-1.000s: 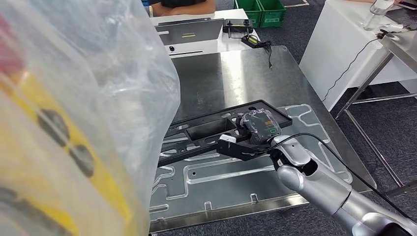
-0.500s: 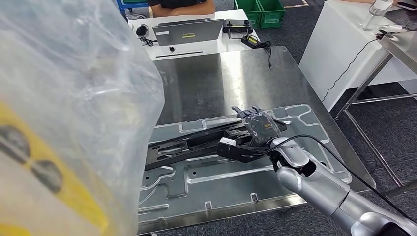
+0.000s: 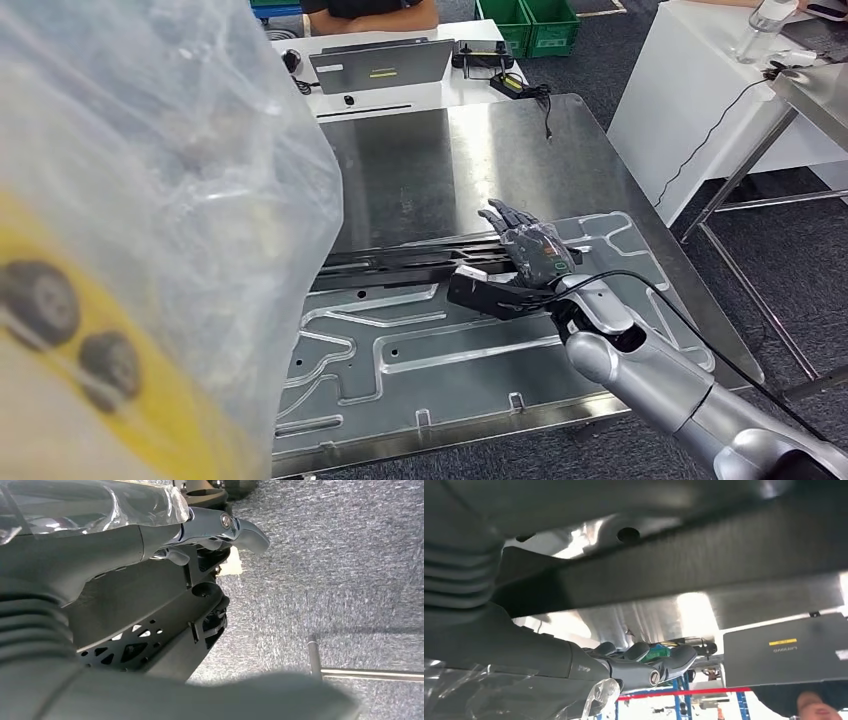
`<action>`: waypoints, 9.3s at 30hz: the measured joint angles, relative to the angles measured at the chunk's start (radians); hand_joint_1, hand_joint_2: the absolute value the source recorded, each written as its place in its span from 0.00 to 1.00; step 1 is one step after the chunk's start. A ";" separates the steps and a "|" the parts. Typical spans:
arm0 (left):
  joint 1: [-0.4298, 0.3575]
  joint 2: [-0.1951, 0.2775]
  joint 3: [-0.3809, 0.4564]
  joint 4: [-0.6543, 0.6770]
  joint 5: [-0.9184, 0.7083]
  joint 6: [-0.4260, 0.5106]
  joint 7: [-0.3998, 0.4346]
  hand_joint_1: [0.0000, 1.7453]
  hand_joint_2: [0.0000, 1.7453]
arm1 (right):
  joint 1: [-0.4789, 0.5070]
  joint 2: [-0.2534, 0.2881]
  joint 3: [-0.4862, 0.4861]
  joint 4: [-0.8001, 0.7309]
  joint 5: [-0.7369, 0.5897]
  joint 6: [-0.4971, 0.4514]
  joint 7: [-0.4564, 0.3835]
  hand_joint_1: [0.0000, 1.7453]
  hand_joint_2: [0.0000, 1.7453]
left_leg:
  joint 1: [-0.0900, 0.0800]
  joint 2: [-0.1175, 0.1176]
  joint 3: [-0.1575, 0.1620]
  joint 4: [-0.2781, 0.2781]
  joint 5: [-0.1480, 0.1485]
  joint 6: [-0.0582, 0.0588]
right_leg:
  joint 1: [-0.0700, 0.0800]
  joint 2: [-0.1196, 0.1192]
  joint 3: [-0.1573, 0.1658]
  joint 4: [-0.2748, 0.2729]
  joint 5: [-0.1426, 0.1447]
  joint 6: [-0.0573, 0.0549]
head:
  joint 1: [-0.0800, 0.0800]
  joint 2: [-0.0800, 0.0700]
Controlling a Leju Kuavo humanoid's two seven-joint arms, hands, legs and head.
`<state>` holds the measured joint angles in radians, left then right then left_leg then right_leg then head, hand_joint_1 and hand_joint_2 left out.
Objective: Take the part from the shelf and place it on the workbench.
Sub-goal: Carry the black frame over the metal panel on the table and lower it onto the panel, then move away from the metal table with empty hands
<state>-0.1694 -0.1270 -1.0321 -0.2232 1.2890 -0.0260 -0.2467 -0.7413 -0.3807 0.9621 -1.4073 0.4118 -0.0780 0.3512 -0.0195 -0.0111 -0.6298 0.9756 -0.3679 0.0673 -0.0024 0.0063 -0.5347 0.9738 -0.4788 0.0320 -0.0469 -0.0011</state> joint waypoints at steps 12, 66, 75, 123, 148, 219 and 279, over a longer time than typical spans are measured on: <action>0.002 0.001 0.011 0.000 0.030 0.008 -0.016 0.00 0.00 | 0.006 -0.034 -0.056 -0.036 0.095 -0.020 0.167 0.00 0.00 | 0.000 0.000 0.002 0.000 0.000 0.000 | 0.000 0.000 0.002 0.000 0.000 0.000 | 0.000 0.000; 0.059 0.024 0.111 0.002 0.179 0.048 -0.049 0.00 0.00 | 0.502 0.139 -0.180 -0.660 -0.277 -0.589 -0.562 0.00 0.00 | 0.058 0.006 0.008 0.009 -0.012 -0.074 | -0.045 -0.005 -0.015 0.014 0.021 0.014 | -0.002 0.000; 0.057 0.025 0.125 0.001 0.180 0.062 -0.038 0.00 0.00 | 0.556 0.160 -0.182 -0.700 -0.244 -0.596 -0.563 0.00 0.00 | 0.012 0.009 0.112 0.070 -0.149 -0.006 | -0.004 -0.006 -0.080 0.015 0.075 -0.015 | -0.005 0.000; 0.064 0.029 0.134 0.002 0.197 0.063 -0.057 0.00 0.00 | 0.586 0.178 -0.208 -0.664 -0.543 -0.484 -0.606 0.00 0.00 | 0.004 -0.063 0.117 -0.035 -0.067 -0.001 | -0.015 0.060 -0.006 -0.011 0.039 0.007 | 0.004 0.000; 0.064 0.030 0.128 0.002 0.158 0.090 -0.036 0.00 0.00 | 0.563 0.181 -0.203 -0.629 -0.567 -0.367 -0.589 0.00 0.00 | 0.016 -0.033 0.074 -0.028 -0.040 0.000 | -0.021 -0.012 -0.138 0.285 -0.113 0.030 | 0.000 0.000; 0.056 0.034 0.044 0.002 0.089 0.117 -0.002 0.00 0.00 | 0.540 0.193 -0.187 -0.601 -0.546 -0.314 -0.583 0.00 0.00 | 0.020 -0.117 0.042 -0.007 -0.038 -0.036 | -0.023 0.048 -0.005 -0.005 0.011 0.002 | -0.016 0.000; 0.038 0.029 0.023 0.002 0.091 0.104 -0.009 0.00 0.00 | 0.522 0.180 -0.182 -0.631 -0.524 -0.335 -0.539 0.00 0.00 | 0.019 -0.130 0.071 -0.018 -0.051 -0.034 | -0.023 0.045 -0.006 0.007 0.004 0.002 | -0.030 0.000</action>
<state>-0.1314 -0.0982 -1.0094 -0.2216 1.3797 0.0781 -0.2555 -0.2192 -0.2011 0.7803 -2.0386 -0.1124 -0.4127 -0.1875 -0.0005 -0.1414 -0.5590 0.9575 -0.4191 0.0337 -0.0255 0.0513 -0.5411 0.9812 -0.4745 0.0341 -0.0767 -0.0011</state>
